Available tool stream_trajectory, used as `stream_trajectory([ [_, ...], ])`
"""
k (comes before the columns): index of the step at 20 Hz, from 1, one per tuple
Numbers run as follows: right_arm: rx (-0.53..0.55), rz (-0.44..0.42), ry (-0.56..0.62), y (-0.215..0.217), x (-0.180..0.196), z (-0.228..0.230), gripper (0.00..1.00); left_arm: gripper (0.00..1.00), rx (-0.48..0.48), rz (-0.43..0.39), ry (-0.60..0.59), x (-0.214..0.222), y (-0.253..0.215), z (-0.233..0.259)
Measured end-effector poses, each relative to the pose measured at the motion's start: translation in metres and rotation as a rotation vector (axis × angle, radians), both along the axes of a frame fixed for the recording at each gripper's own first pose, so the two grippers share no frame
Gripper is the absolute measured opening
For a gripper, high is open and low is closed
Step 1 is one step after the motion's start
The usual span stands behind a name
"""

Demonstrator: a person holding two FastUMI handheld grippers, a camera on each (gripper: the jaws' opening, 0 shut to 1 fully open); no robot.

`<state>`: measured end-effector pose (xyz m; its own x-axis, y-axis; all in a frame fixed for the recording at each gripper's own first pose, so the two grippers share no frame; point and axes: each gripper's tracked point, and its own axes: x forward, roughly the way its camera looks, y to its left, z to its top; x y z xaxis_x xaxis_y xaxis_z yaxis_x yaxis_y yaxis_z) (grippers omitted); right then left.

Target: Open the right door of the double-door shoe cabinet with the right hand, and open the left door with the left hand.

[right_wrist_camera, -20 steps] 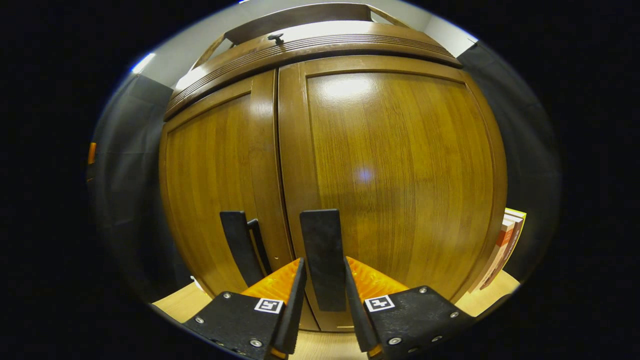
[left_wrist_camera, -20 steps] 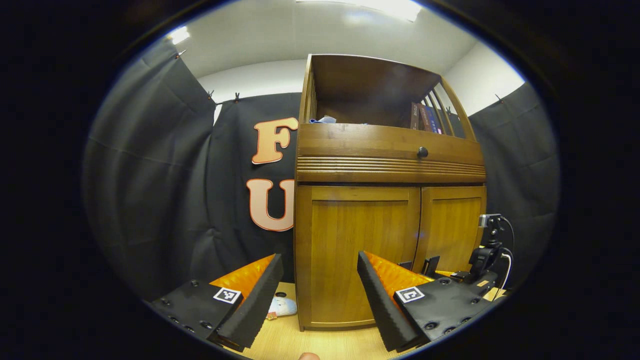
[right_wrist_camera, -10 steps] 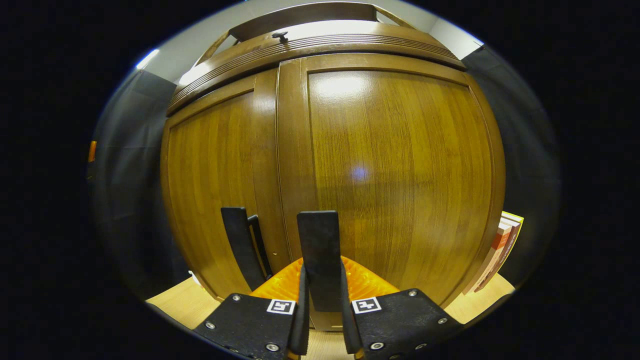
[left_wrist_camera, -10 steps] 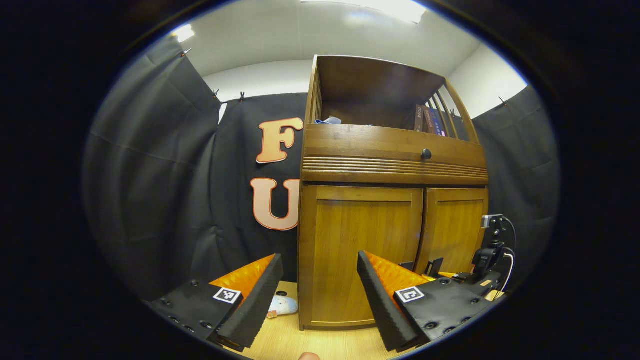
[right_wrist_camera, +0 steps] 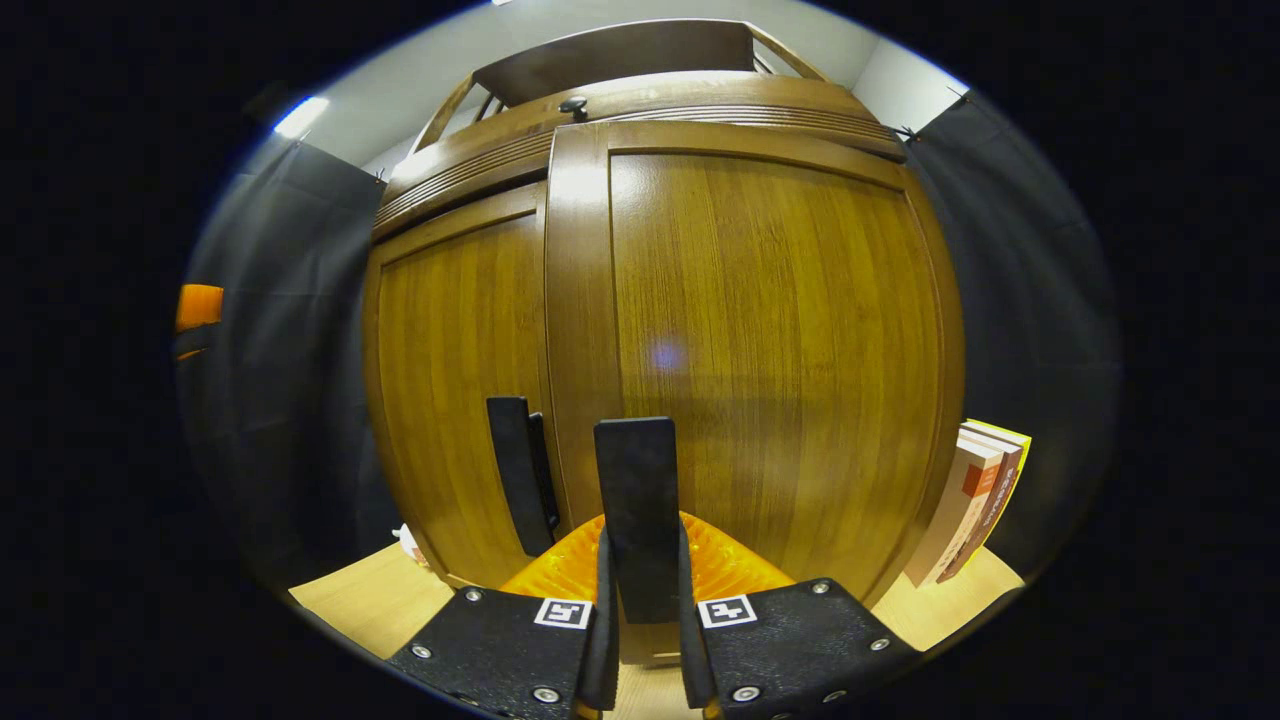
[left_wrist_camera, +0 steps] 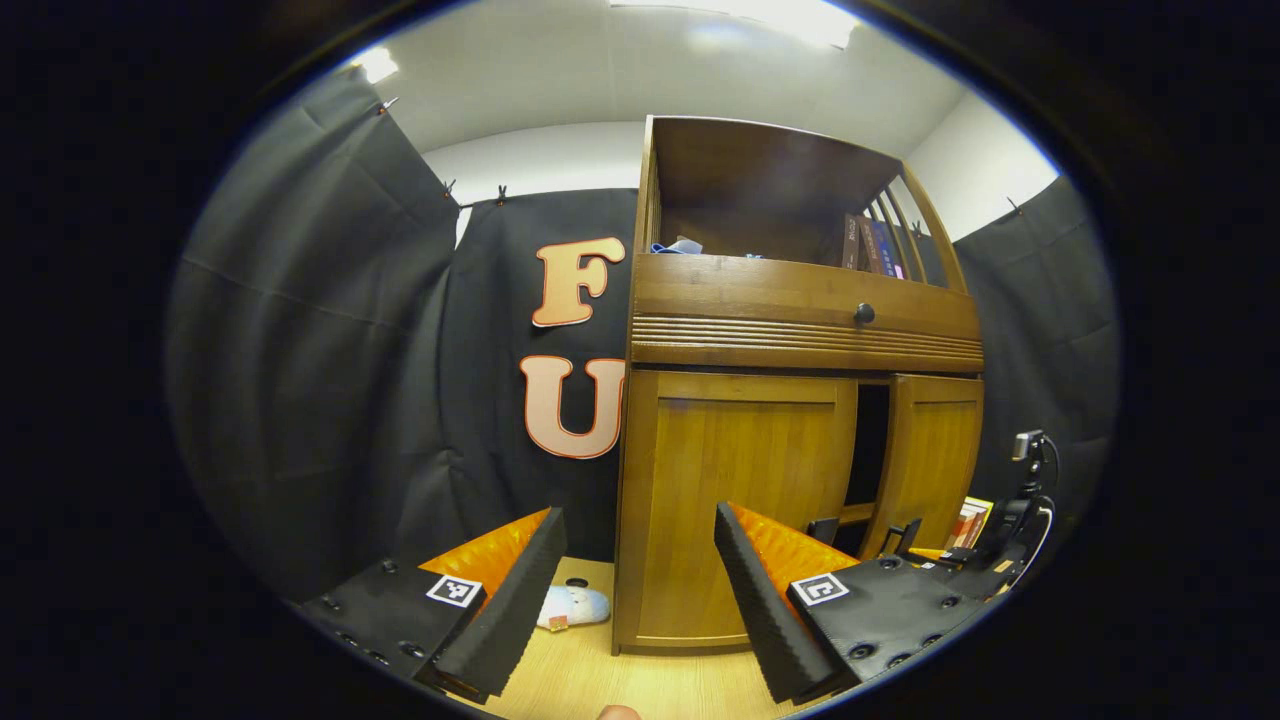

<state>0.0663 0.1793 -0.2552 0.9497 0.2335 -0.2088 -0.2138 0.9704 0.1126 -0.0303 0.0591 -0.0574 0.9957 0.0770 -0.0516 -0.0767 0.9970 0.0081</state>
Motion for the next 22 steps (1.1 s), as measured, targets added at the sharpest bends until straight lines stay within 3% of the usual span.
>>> stream_trajectory([
  [1,0.000,0.005,-0.008,-0.004,-0.007,0.002,0.28,0.94,0.001,-0.001,0.001,-0.002,-0.001,-0.001],
  [6,-0.006,0.017,-0.035,-0.021,-0.039,0.010,0.22,0.94,0.000,-0.025,0.017,-0.008,-0.010,-0.007],
  [11,-0.003,0.011,-0.048,-0.046,-0.071,0.015,0.24,0.94,-0.009,-0.042,0.019,-0.013,-0.022,-0.007],
  [12,-0.004,0.008,-0.051,-0.052,-0.078,0.017,0.24,0.99,-0.011,-0.046,0.018,-0.014,-0.024,-0.007],
  [15,-0.011,-0.010,-0.056,-0.073,-0.099,0.022,0.24,0.94,-0.009,-0.063,0.011,-0.019,-0.034,-0.004],
  [16,-0.018,-0.019,-0.054,-0.081,-0.106,0.021,0.21,0.94,-0.010,-0.069,0.010,-0.019,-0.037,-0.004],
  [19,-0.037,-0.054,-0.055,-0.108,-0.121,0.028,0.24,0.96,-0.010,-0.093,0.014,-0.022,-0.050,-0.004],
  [20,-0.048,-0.068,-0.055,-0.119,-0.126,0.029,0.19,0.99,-0.008,-0.099,0.013,-0.023,-0.054,-0.003],
  [21,-0.048,-0.082,-0.055,-0.127,-0.130,0.030,0.23,0.94,-0.007,-0.105,0.011,-0.025,-0.058,-0.001],
  [22,-0.051,-0.094,-0.050,-0.136,-0.134,0.031,0.19,0.94,-0.006,-0.113,0.008,-0.026,-0.062,-0.001],
])
